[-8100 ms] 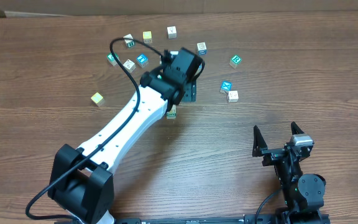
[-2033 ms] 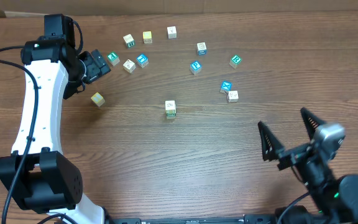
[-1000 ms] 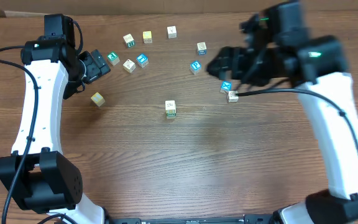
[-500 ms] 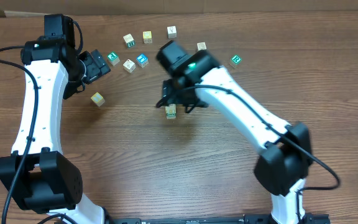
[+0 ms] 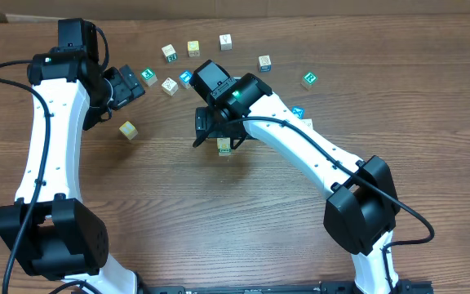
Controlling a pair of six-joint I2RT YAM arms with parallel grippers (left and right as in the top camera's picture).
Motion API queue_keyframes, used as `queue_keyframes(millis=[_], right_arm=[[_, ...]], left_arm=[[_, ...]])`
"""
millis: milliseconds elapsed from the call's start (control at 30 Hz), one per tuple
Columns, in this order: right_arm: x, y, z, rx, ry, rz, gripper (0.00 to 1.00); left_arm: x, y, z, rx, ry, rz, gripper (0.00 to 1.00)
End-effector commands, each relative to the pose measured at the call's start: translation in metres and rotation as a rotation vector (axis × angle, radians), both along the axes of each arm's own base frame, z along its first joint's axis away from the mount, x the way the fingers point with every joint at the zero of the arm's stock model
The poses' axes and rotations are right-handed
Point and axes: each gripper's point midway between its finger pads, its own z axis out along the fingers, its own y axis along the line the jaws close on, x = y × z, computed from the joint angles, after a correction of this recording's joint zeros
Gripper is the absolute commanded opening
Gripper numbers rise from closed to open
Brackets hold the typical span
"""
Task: Form a tower
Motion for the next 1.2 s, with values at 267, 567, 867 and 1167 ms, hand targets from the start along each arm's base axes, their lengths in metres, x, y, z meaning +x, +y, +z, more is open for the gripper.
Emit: queue_keyframes(millis=[267,567,867,1167], right_arm=[[0.0,-0.001,-0.011,-0.003,-0.011,0.028,0.94],[-0.002,0.0,-0.021,-0.007,-0.008,0.031,0.96],[0.001,0.007,-0.021,0.028,-0.016,0.038,0.89],[-0.007,0.01,-0.042,0.003,0.015,0.047,0.81]], left_arm=[[0.0,0.0,-0.005,0.011,0.014,-0.018,1.0],[0.0,0.0,-0.005,0.011,0.014,-0.018,1.0],[0.0,0.001,-0.005,0.011,0.014,-0.018,0.99],[0.0,0.001,-0.005,0.011,0.014,-0.018,1.0]])
